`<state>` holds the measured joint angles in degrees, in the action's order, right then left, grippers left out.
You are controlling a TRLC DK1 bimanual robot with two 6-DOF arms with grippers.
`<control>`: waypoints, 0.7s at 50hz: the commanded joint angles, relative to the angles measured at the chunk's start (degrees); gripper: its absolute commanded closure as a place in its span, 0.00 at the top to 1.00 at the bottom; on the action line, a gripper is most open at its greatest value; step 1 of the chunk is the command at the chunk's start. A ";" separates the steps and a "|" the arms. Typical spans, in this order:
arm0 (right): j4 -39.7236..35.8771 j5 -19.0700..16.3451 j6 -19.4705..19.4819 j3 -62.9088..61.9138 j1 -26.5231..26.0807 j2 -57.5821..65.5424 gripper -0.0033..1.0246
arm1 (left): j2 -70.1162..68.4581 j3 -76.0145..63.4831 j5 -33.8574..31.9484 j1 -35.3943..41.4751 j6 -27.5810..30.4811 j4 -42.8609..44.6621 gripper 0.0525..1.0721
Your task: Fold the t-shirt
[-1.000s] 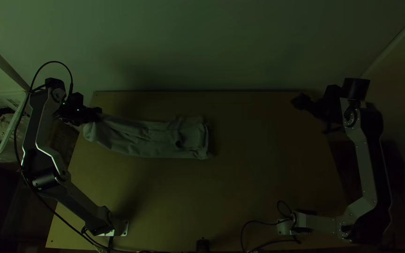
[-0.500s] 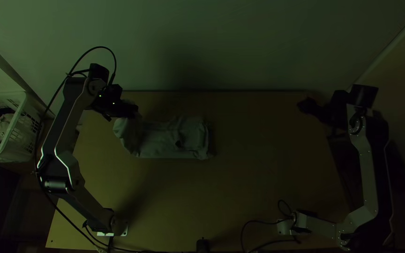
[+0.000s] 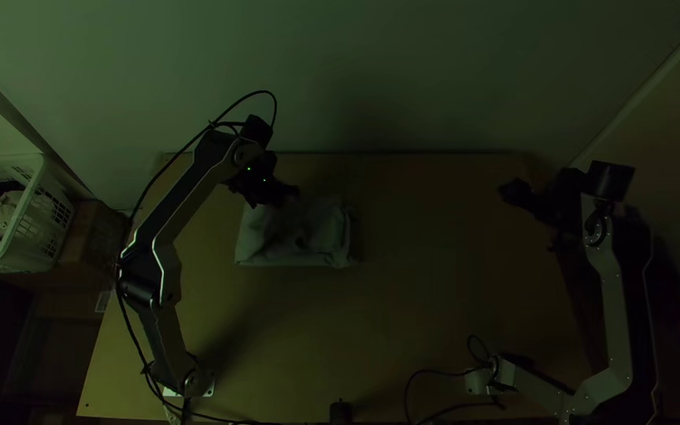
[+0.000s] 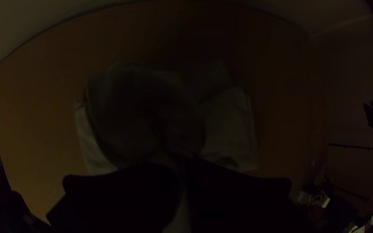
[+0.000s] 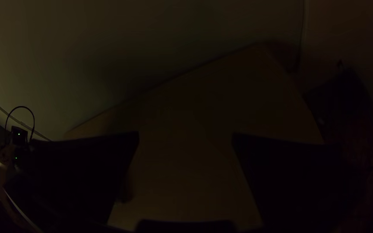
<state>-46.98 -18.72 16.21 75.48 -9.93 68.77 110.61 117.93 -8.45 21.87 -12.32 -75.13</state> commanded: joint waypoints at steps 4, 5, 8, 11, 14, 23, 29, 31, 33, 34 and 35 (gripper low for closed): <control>0.93 -0.26 -0.21 -2.62 -0.96 -2.24 0.96 | 5.23 6.17 0.36 3.97 -5.26 -0.19 0.03; 0.93 -0.26 -0.30 -2.89 -0.96 -2.33 0.96 | 5.76 6.70 0.45 4.41 -5.61 -0.10 0.03; 1.10 -0.26 -0.30 -3.59 -1.05 -2.77 0.96 | 7.52 8.11 0.36 5.91 -7.11 0.34 0.08; 1.28 -0.26 -0.21 -4.64 -1.05 -3.12 0.96 | 9.45 9.60 0.27 7.84 -8.43 0.87 0.37; 1.89 -0.26 -0.12 -6.05 -0.96 -3.73 0.96 | 11.39 11.27 -0.08 9.68 -9.92 1.92 0.93; 3.12 -0.26 0.05 -9.30 -0.53 -5.49 0.96 | 13.58 12.94 -1.31 14.52 -12.21 6.75 0.96; 4.27 -0.26 -0.04 -10.36 -0.44 -6.02 0.96 | 13.49 13.12 -5.61 14.87 -13.52 8.25 0.96; 4.44 -0.26 -0.12 -10.36 -0.44 -6.02 0.96 | 13.06 13.12 -6.67 14.96 -13.61 8.34 0.96; 4.88 -0.26 -0.12 -10.36 -0.44 -6.02 0.96 | 12.70 13.12 -7.81 14.87 -13.70 8.34 0.96; 5.06 -0.26 -0.12 -10.36 -0.35 -6.11 0.96 | 12.44 13.12 -8.34 14.78 -13.70 8.25 0.96; 5.23 -0.26 -0.21 -10.36 -0.17 -6.19 0.96 | 12.18 13.12 -8.52 14.69 -13.61 8.25 0.96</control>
<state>-42.92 -18.72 16.21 66.13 -10.57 63.61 124.03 129.19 -15.25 37.34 -24.23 -66.63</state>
